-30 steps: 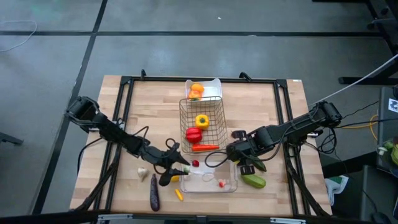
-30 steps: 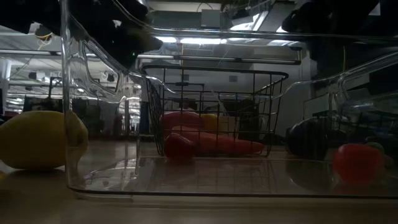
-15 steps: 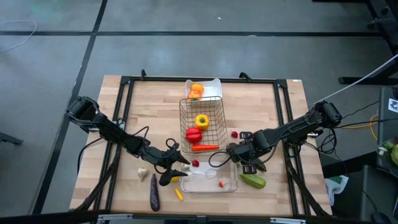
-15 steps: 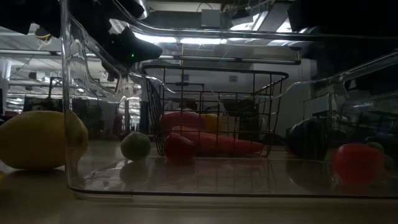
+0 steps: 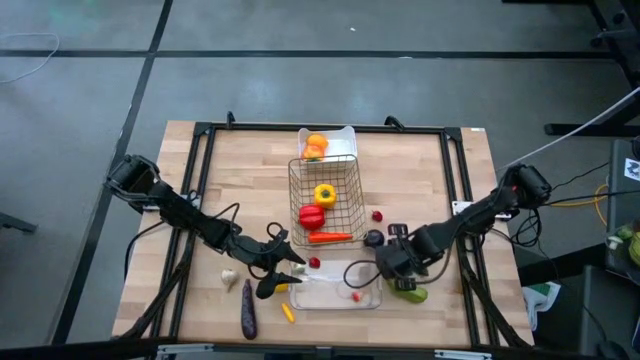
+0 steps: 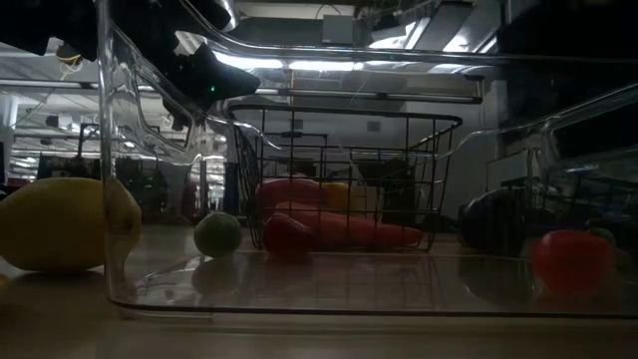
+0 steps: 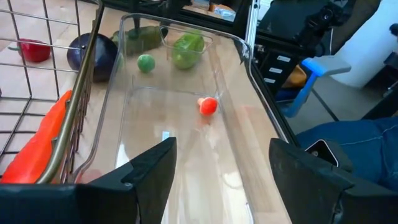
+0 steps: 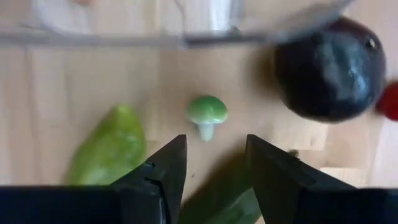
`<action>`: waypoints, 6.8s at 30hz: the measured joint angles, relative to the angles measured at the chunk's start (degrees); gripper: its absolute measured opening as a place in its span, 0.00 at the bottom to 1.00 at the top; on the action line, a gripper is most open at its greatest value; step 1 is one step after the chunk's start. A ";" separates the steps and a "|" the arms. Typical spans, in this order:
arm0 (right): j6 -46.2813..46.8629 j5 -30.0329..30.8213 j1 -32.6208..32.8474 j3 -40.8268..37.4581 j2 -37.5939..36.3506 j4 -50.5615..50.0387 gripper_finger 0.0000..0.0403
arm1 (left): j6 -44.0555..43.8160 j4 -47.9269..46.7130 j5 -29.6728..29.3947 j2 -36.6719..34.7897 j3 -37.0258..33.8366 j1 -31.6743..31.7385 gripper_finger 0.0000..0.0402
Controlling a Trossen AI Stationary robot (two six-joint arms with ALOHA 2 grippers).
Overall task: Sort produce into baskets
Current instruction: Put the green mushroom into the transparent bin, then put the yellow corn into the transparent bin
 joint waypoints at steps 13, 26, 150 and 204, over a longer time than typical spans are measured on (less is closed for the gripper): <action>1.81 2.25 0.89 -8.40 0.00 11.35 0.41 | 0.00 0.00 0.00 -0.02 0.00 0.00 0.63; 1.79 4.38 0.89 -14.15 -0.02 20.37 0.41 | 0.00 0.00 -0.01 -0.02 0.00 0.02 0.63; -19.44 4.30 0.75 20.22 0.90 5.67 0.47 | -6.11 -14.78 0.07 -0.09 5.31 -15.55 0.53; -19.35 4.29 0.75 20.22 0.90 4.48 0.47 | 6.15 -20.44 -0.01 17.46 11.06 -13.99 0.18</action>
